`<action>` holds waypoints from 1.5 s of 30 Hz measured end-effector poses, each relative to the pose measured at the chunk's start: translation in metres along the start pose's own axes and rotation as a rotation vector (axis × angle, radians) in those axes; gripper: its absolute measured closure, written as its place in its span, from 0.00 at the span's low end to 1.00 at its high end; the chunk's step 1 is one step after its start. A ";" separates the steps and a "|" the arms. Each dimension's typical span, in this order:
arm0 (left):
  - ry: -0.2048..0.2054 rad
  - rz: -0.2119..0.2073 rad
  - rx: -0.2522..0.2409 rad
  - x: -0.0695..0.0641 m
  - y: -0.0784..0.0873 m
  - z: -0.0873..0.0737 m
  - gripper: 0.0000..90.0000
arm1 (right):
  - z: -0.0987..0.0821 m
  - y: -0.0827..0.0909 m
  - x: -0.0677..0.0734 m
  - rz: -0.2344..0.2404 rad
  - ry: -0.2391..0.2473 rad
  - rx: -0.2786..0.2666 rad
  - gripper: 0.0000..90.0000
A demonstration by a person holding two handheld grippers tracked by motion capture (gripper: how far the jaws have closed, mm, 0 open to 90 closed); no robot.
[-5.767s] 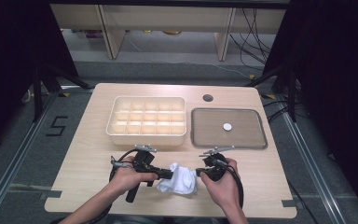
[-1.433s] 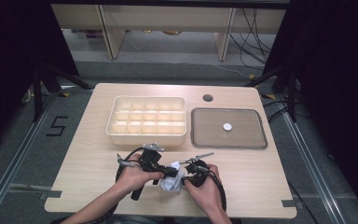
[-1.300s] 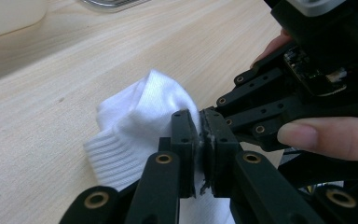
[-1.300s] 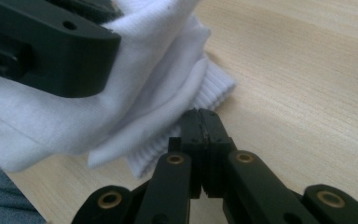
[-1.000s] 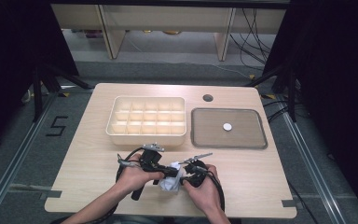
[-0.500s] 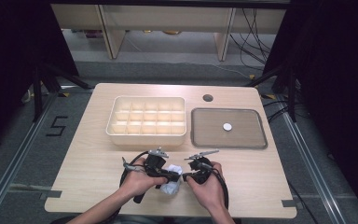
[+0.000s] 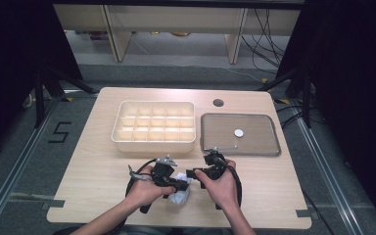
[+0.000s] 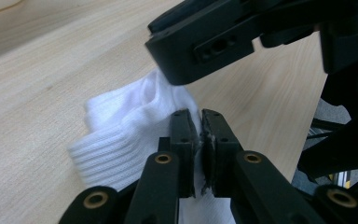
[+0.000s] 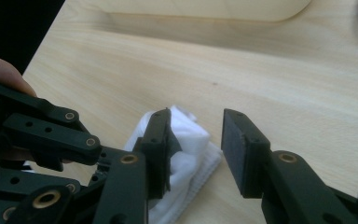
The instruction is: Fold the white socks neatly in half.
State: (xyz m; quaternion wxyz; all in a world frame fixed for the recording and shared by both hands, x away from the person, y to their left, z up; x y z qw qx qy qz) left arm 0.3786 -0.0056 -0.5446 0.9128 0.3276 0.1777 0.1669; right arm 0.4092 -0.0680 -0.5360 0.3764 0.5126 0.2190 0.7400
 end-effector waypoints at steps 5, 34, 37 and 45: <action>-0.005 0.016 -0.012 0.000 -0.001 0.001 0.92 | -0.001 -0.005 0.000 0.040 -0.027 0.029 0.74; -0.062 -0.034 -0.009 -0.032 0.008 -0.012 0.92 | -0.007 -0.013 -0.008 -0.002 -0.081 0.048 0.95; -0.064 -0.031 0.002 -0.032 0.005 -0.015 0.94 | -0.006 -0.014 -0.011 -0.022 -0.068 0.044 0.95; -0.060 -0.021 0.020 -0.029 0.000 -0.022 0.96 | -0.009 -0.016 -0.012 -0.028 -0.056 0.047 0.95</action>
Point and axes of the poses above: each handheld gripper's, and its own axes: y roughly backward along the jaws, z roughly out of its top, x roughly to its left, the point moved 10 cm from there along -y, roughly forward along the jaws, and after that the axes turned 15 degrees about -y, right-handed, at the moved point
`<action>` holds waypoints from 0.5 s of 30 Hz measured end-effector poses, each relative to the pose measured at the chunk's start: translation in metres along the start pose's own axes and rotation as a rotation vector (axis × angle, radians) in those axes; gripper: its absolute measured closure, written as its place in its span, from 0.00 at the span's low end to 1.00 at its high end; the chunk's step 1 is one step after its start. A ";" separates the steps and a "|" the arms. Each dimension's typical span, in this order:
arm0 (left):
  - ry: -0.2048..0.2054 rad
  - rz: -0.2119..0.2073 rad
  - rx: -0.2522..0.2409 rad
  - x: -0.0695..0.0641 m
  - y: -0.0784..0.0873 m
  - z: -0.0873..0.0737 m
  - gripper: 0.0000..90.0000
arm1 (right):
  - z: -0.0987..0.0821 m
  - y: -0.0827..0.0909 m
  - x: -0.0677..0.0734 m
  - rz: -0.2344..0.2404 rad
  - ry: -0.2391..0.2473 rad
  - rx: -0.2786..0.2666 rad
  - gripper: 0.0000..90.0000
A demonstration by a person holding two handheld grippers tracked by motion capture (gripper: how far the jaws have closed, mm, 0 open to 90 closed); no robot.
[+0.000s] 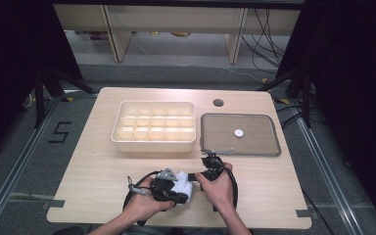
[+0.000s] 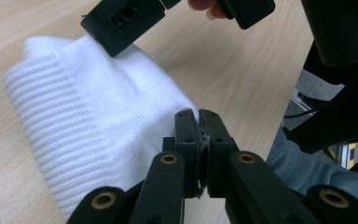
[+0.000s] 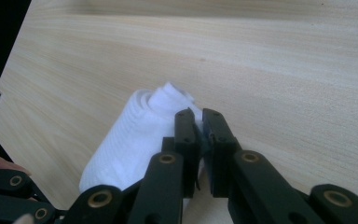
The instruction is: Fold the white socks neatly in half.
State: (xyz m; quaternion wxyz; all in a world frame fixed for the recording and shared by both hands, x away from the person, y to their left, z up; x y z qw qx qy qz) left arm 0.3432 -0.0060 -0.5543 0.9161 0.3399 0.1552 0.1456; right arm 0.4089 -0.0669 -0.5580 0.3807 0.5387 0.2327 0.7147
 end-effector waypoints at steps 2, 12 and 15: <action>0.002 0.001 -0.001 0.000 0.000 0.000 0.96 | 0.000 0.000 0.000 -0.004 0.003 -0.001 0.95; 0.000 0.000 -0.009 0.000 0.000 0.001 0.96 | 0.008 0.014 0.006 -0.093 0.061 -0.068 0.83; -0.005 0.003 -0.008 0.001 0.000 0.001 0.96 | 0.009 0.028 0.020 -0.089 0.118 -0.103 0.87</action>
Point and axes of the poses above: each handheld gripper's, and its own axes: y roughly backward along the jaws, z roughly out of its top, x roughly to its left, the point moved 10 cm from there along -y, roughly forward along the jaws, and after that the axes turned 15 degrees about -y, right-handed, at the moved point
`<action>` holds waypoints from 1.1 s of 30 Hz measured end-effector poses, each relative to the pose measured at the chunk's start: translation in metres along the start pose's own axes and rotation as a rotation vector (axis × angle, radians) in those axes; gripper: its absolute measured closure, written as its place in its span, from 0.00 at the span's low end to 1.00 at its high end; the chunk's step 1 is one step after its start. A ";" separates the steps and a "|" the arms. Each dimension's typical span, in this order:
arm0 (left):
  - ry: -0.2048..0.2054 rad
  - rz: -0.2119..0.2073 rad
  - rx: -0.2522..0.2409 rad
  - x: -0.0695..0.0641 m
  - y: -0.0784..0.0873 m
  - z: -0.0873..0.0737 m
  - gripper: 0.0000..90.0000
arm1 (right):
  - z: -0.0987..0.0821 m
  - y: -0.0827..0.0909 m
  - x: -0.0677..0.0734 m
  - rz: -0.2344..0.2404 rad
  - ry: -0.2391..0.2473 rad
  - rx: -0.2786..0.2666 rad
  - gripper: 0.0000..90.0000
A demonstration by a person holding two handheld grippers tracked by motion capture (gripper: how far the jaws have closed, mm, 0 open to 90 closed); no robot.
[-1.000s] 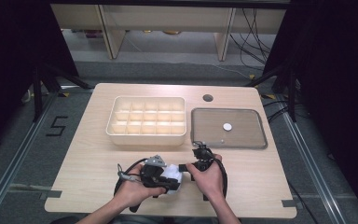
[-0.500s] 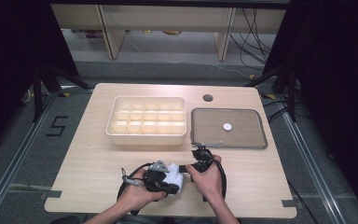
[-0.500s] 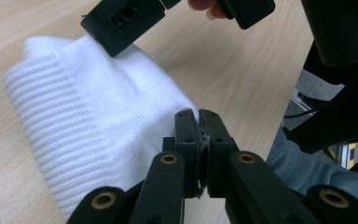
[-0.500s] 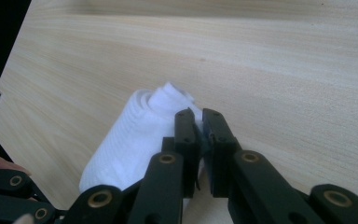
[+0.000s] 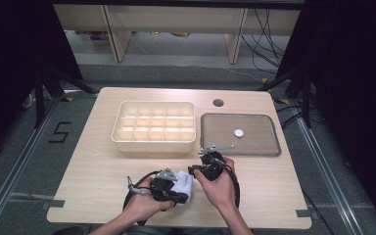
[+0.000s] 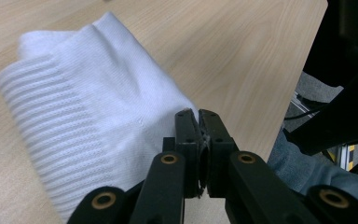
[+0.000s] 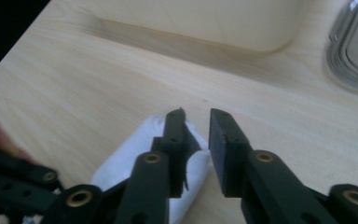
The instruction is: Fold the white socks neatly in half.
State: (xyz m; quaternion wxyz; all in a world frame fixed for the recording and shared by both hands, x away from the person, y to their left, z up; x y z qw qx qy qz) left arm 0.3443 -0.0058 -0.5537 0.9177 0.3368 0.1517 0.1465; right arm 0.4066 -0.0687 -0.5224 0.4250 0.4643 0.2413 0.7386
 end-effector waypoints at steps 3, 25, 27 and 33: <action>0.000 0.002 0.000 0.001 0.000 0.000 0.96 | -0.006 0.002 0.010 0.017 0.076 0.033 0.97; -0.004 0.010 0.007 0.005 -0.004 0.000 0.96 | -0.024 -0.032 0.001 0.016 0.117 0.103 1.00; -0.002 0.012 0.011 0.006 -0.004 -0.001 0.96 | -0.024 -0.033 0.000 0.010 0.121 0.101 1.00; 0.000 0.032 0.019 0.010 -0.007 -0.005 0.96 | -0.031 -0.042 -0.004 -0.023 0.116 0.135 1.00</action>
Point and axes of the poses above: each handheld gripper's, and its own axes: y roughly backward along the jaws, z roughly out of its top, x roughly to its left, the point moved 10 cm from there along -y, roughly forward along the jaws, and after that the axes turned 15 degrees about -y, right-handed, at the moved point
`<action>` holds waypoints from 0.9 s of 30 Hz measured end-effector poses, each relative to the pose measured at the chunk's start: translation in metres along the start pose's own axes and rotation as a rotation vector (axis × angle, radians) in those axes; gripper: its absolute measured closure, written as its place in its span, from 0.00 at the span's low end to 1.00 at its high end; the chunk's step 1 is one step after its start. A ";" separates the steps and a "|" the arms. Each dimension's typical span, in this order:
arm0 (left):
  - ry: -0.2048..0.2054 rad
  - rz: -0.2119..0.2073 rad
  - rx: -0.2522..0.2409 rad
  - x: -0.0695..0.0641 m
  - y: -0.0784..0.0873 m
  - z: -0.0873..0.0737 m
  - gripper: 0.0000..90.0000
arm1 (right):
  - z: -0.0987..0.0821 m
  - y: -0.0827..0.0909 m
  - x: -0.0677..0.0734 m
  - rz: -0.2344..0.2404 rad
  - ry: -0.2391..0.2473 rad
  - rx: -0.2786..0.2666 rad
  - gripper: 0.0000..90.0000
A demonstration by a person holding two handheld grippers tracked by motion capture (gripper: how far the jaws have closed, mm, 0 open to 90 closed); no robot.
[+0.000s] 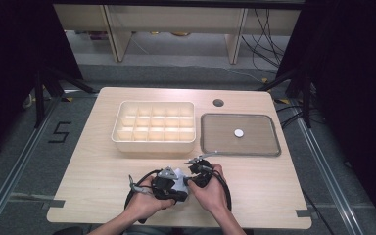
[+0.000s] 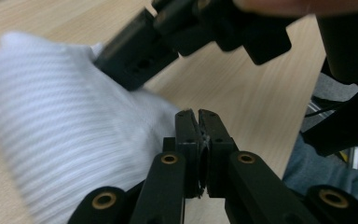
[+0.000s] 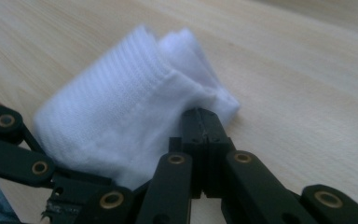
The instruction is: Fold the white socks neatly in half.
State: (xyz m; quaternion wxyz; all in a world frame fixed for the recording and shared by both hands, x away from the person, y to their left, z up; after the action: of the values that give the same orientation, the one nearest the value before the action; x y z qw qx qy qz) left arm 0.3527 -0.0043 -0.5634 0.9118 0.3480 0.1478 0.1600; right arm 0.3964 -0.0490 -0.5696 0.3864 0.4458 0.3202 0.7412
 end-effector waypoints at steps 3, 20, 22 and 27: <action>0.006 -0.009 -0.006 0.000 0.003 0.000 0.96 | -0.002 -0.003 0.004 0.021 0.018 -0.019 1.00; 0.045 0.062 -0.123 0.021 0.071 0.007 0.69 | 0.013 0.026 0.019 0.127 -0.030 -0.081 0.82; 0.058 0.086 -0.141 0.028 0.083 0.006 0.66 | 0.013 0.026 0.020 0.128 -0.036 -0.083 0.81; 0.142 0.155 -0.138 0.053 0.094 -0.009 0.63 | 0.013 0.028 0.026 0.153 -0.032 -0.086 0.79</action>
State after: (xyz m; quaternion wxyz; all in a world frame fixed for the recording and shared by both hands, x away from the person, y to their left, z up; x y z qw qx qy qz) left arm 0.3792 0.0880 -0.5137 0.9058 0.2825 0.1731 0.2640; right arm 0.3922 -0.0385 -0.5307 0.3524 0.4637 0.2470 0.7745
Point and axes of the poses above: each handheld gripper's, and its own axes: y roughly backward along the jaws, z roughly out of its top, x roughly to its left, the point moved 10 cm from there along -y, roughly forward along the jaws, and after that the axes turned 15 degrees about -y, right-handed, at the moved point
